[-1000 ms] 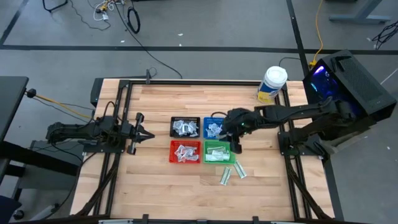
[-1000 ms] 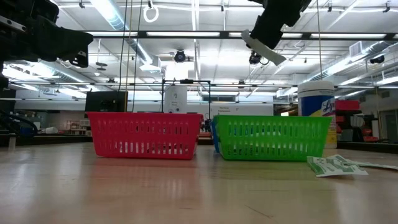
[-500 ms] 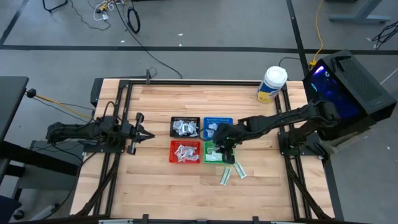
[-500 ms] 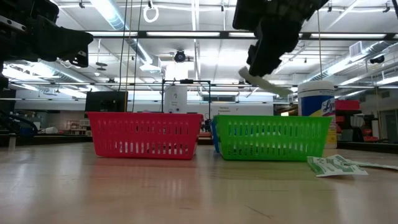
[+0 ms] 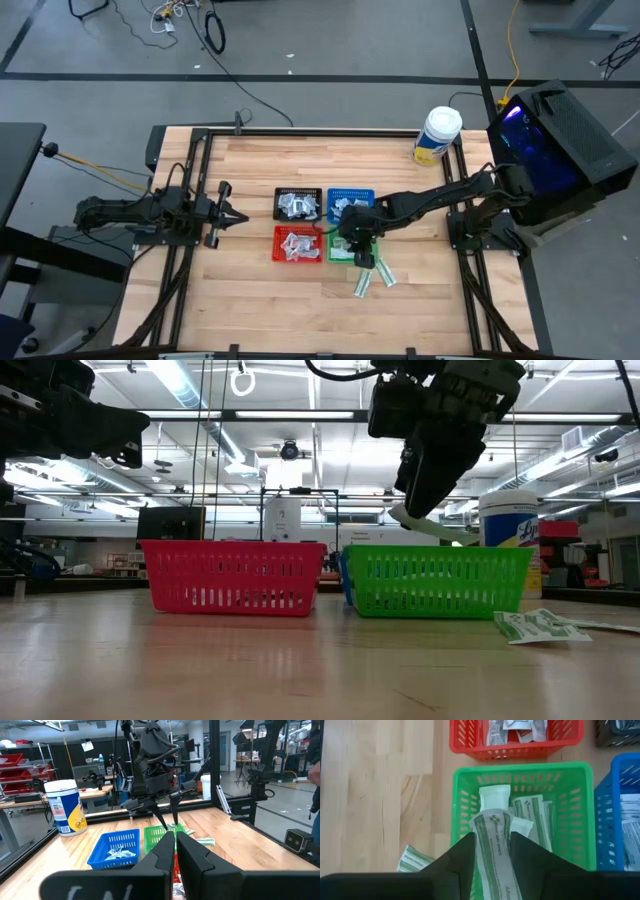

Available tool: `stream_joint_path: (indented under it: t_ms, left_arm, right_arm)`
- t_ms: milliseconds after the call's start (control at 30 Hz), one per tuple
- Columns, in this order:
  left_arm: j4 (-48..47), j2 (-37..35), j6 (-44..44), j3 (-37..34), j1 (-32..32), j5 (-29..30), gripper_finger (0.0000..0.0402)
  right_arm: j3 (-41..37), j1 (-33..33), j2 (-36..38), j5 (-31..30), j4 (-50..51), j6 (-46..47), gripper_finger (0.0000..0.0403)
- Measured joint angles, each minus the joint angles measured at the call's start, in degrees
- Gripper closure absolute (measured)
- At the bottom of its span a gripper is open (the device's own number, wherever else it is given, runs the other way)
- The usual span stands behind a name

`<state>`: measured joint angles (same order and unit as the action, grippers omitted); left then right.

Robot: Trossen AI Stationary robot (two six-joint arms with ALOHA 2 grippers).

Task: Pick & Place First Aid Supplies
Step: Put the top green bandage pack into the green bin, then put the right green bandage pack into the green bin

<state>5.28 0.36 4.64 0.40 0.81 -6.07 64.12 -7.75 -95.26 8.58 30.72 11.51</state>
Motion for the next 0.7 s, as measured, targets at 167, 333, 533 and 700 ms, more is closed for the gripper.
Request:
stream_joint_path:
  t_ms: [167, 333, 533, 700]
  left_arm:
    - [0.0, 0.0, 0.0, 0.0, 0.0, 0.0, 0.0376]
    - [0.0, 0.0, 0.0, 0.0, 0.0, 0.0, 0.0376]
    - [0.0, 0.0, 0.0, 0.0, 0.0, 0.0, 0.0376]
    - [0.0, 0.0, 0.0, 0.0, 0.0, 0.0, 0.0376]
  right_arm:
    - [0.0, 0.0, 0.0, -0.2, 0.1, -0.4, 0.0252]
    - [0.0, 0.0, 0.0, -0.8, 0.1, -0.7, 0.0192]
    - [0.0, 0.0, 0.0, -0.4, 0.1, -0.3, 0.0131]
    - [0.0, 0.0, 0.1, 0.1, 0.2, 0.1, 0.0113]
